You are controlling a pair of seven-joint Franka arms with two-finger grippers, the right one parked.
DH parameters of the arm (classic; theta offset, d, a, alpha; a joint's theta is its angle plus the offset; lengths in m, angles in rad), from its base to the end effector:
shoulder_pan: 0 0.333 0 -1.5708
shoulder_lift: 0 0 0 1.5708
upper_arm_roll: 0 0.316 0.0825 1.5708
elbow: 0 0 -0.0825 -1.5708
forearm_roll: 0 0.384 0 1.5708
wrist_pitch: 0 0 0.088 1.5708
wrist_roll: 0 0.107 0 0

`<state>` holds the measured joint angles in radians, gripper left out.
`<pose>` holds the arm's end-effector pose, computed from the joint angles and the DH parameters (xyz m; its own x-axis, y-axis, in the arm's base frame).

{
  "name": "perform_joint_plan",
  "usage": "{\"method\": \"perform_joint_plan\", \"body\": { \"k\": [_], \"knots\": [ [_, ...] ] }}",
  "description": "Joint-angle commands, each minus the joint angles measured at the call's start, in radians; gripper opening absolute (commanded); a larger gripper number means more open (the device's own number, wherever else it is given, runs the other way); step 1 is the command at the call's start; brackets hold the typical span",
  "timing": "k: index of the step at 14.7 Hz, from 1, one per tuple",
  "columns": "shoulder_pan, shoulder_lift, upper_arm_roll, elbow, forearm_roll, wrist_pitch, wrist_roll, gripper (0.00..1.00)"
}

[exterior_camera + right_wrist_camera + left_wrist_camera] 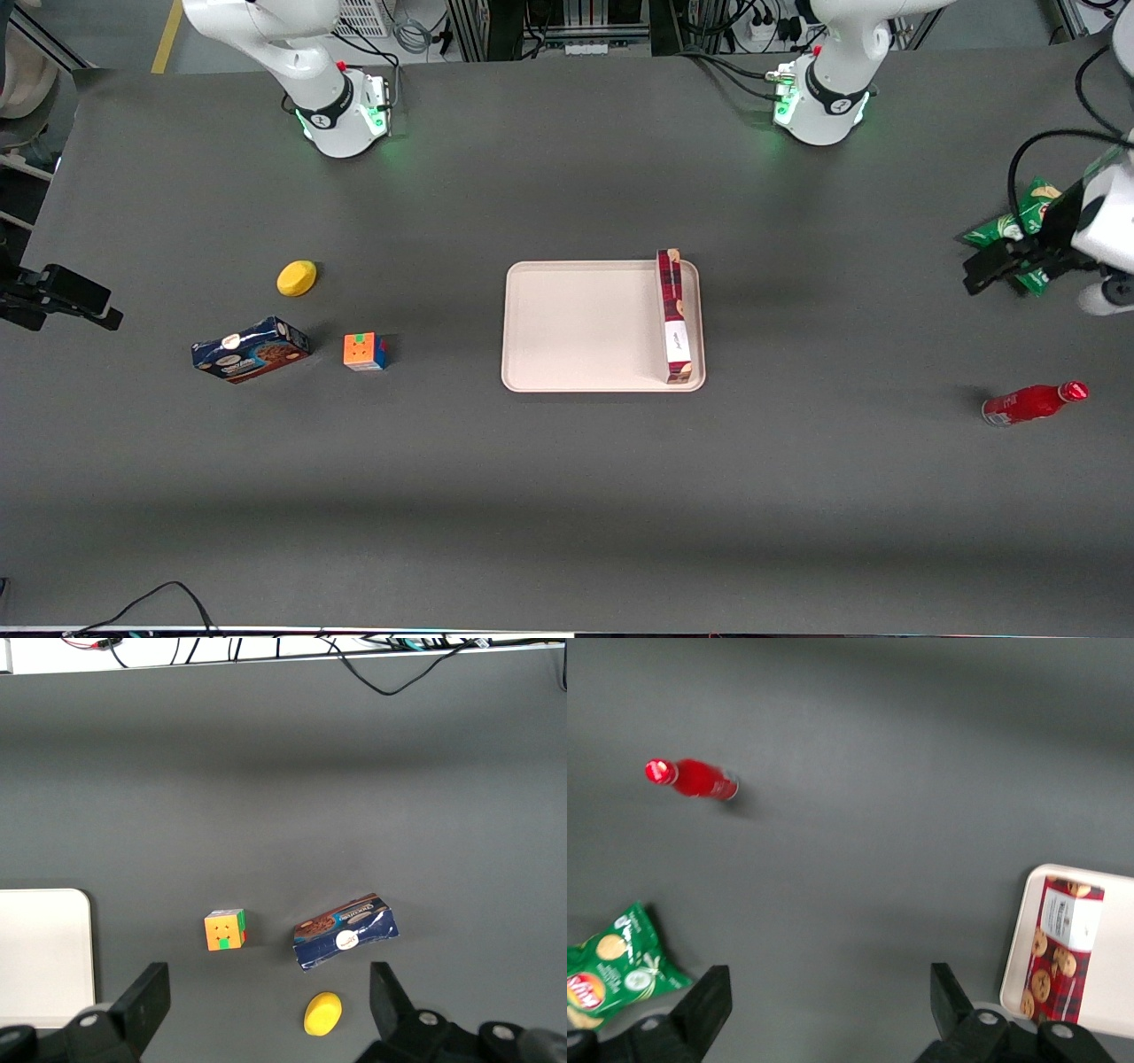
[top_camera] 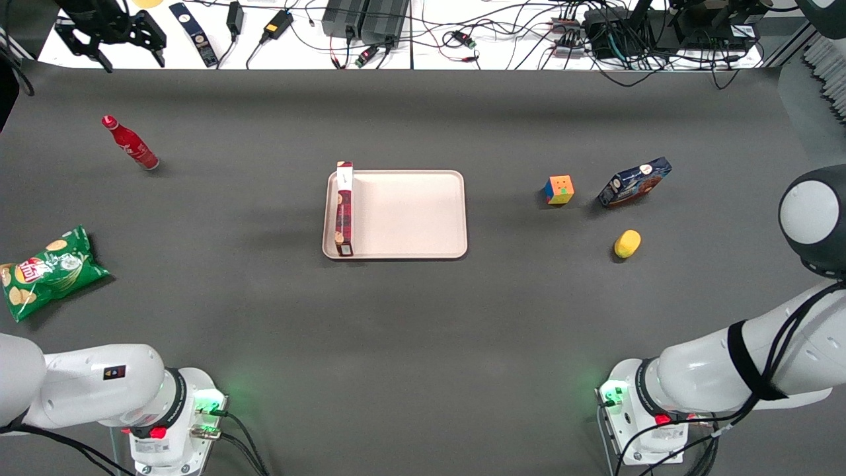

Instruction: Place red cookie box on tray

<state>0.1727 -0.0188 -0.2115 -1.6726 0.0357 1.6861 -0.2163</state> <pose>0.5573 -0.0192 0.5966 0.9843 0.1723 0.0395 0.1736 -0.9843 -0.0318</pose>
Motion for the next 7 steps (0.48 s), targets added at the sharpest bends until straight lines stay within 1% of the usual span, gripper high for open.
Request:
{"method": "perform_joint_plan", "body": {
  "k": [1, 2, 7],
  "knots": [
    [0.010, -0.036, -0.002, -0.006, -0.019, -0.065, 0.107, 1.00],
    [0.014, -0.036, -0.002, -0.009, -0.020, -0.072, 0.132, 1.00],
    [0.013, -0.038, -0.005, -0.009, -0.020, -0.085, 0.141, 1.00]
  ]
}}
